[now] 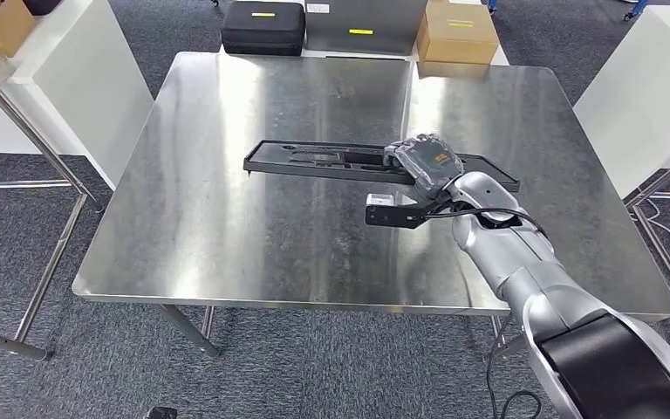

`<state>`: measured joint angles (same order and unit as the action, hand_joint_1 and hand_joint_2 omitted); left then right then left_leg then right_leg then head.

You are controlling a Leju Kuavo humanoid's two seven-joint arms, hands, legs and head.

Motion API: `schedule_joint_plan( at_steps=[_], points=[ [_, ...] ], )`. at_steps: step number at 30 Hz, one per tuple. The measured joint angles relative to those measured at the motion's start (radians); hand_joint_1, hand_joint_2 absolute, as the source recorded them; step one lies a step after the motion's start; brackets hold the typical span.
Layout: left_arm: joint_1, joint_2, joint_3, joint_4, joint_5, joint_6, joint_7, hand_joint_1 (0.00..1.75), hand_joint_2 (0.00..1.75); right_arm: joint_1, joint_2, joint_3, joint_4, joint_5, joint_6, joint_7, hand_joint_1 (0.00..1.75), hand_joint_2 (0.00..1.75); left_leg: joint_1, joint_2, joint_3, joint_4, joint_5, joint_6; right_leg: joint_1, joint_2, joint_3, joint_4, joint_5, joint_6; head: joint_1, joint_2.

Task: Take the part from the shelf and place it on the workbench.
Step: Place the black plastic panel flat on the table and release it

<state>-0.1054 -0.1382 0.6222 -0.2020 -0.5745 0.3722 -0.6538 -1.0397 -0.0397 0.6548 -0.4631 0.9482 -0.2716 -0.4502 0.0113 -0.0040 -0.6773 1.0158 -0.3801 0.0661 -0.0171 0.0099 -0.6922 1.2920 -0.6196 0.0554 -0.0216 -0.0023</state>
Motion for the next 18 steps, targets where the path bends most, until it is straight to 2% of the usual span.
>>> schedule_joint_plan(
  at_steps=[1,2,3,4,5,7,9,12,18],
  points=[
    [0.002,-0.001,0.002,0.000,-0.001,-0.002,0.001,0.00,1.31,0.002,-0.002,0.000,0.001,-0.001,0.000,0.000,0.00,0.00,-0.003,-0.003,0.008,0.000,-0.007,0.000,0.002,0.000,-0.010,-0.016,0.026,0.006,0.000,0.000],
    [0.003,-0.002,0.003,0.000,-0.002,-0.003,0.003,0.00,0.87,0.001,-0.003,0.001,0.001,-0.003,0.000,0.000,0.00,0.00,-0.006,-0.005,0.018,0.000,-0.013,0.000,0.004,0.000,-0.002,-0.070,0.068,0.011,0.000,0.000],
    [0.004,-0.003,0.003,0.000,-0.003,-0.004,0.006,0.00,0.44,0.000,-0.004,0.001,0.002,-0.005,0.000,0.000,0.00,0.00,-0.008,-0.008,0.026,0.000,-0.020,-0.001,0.007,-0.002,0.017,-0.145,0.116,0.013,0.000,0.000],
    [0.004,-0.004,0.004,0.000,-0.005,-0.005,0.010,0.00,0.00,-0.002,-0.006,0.001,0.002,-0.008,0.000,-0.001,0.00,0.00,-0.012,-0.010,0.033,0.002,-0.026,-0.003,0.012,-0.003,0.040,-0.214,0.157,0.009,0.000,0.000],
    [0.003,-0.005,0.004,0.000,-0.007,-0.004,0.015,0.00,0.00,-0.004,-0.007,0.001,0.003,-0.010,0.000,-0.002,0.00,0.00,-0.016,-0.012,0.036,0.004,-0.033,-0.005,0.014,-0.005,0.056,-0.264,0.187,0.002,-0.001,0.000],
    [0.002,-0.005,0.004,0.000,-0.011,-0.003,0.023,0.00,0.00,-0.007,-0.009,0.001,0.004,-0.015,0.000,-0.004,0.00,0.00,-0.022,-0.016,0.038,0.010,-0.044,0.000,0.015,-0.006,0.070,-0.296,0.208,-0.013,-0.003,0.000],
    [0.002,-0.004,0.005,0.000,-0.012,-0.007,0.028,0.00,0.00,-0.009,-0.010,0.001,0.005,-0.019,-0.001,-0.003,0.00,0.00,-0.020,-0.015,0.039,0.010,-0.048,0.005,0.013,-0.004,0.070,-0.296,0.209,-0.017,-0.004,0.000],
    [0.001,-0.004,0.009,0.000,-0.012,-0.015,0.030,0.00,0.00,-0.012,-0.014,0.001,0.005,-0.027,-0.003,-0.003,0.00,0.00,-0.018,-0.010,0.042,0.006,-0.050,-0.002,0.016,0.001,0.070,-0.296,0.206,-0.021,-0.004,0.000],
    [0.000,-0.004,0.011,0.000,-0.012,-0.024,0.037,0.00,0.00,-0.013,-0.028,-0.010,0.012,-0.063,0.005,0.005,0.00,0.00,-0.017,-0.005,0.044,0.004,-0.052,-0.005,0.017,0.003,0.070,-0.296,0.204,-0.025,-0.004,0.000]
  ],
)
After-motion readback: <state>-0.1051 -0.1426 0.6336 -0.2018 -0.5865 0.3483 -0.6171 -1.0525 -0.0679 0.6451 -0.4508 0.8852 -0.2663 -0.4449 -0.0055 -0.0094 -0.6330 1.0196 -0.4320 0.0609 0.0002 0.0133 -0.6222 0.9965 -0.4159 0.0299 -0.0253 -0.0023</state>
